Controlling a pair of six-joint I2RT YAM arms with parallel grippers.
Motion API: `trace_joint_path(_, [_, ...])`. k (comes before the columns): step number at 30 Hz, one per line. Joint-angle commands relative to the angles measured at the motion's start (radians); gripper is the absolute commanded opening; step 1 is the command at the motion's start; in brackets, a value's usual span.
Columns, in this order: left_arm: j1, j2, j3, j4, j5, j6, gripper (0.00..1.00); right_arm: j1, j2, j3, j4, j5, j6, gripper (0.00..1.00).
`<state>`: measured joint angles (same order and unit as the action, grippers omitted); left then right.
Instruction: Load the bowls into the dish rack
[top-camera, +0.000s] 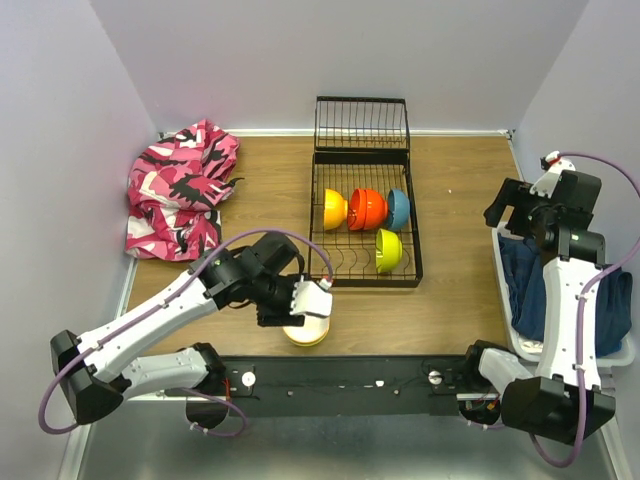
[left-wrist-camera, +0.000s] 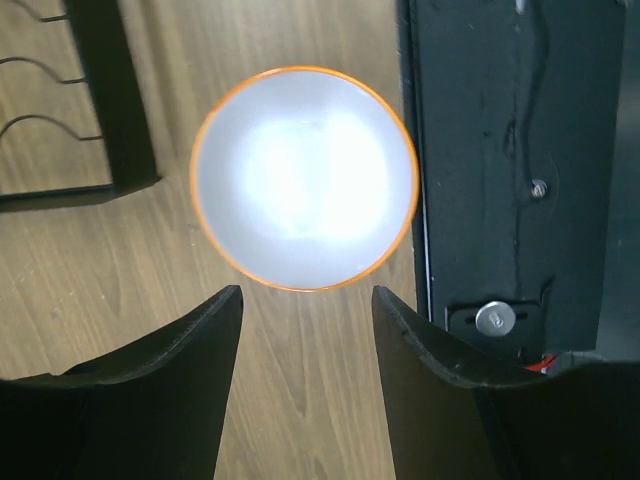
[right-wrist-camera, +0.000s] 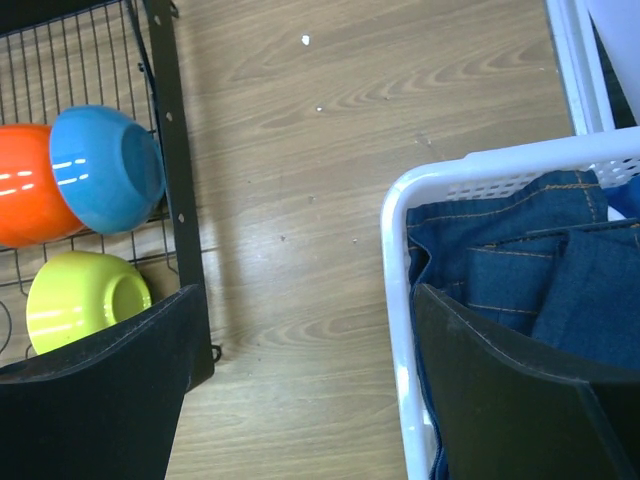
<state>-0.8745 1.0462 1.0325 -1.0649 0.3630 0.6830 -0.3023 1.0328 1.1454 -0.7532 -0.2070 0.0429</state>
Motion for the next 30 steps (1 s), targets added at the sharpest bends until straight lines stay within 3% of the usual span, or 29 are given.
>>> trace_joint_path(1, [-0.063,0.003,-0.051,-0.032,-0.032,0.099,0.63,-0.006,-0.039,-0.030,0.021,-0.040,-0.014,0.93])
trace_joint_path(6, [-0.110,0.043,-0.103,0.017,-0.026,0.112,0.59,-0.006,-0.051,-0.038,0.011,-0.017,-0.026,0.95])
trace_joint_path(16, [-0.218,0.078,-0.193,0.115,-0.021,0.101,0.38,-0.006,-0.062,-0.035,-0.009,0.021,-0.032,0.95])
trace_joint_path(21, [-0.239,0.078,-0.218,0.166,-0.053,0.095,0.32,-0.006,-0.059,-0.041,-0.006,0.023,-0.023,0.95])
trace_joint_path(24, [-0.247,0.074,-0.233,0.177,-0.070,0.112,0.25,-0.006,-0.054,-0.041,-0.002,0.018,-0.017,0.95])
trace_joint_path(30, [-0.247,0.058,-0.175,0.123,-0.061,0.112,0.00,-0.006,-0.042,-0.029,-0.001,0.020,-0.017,0.95])
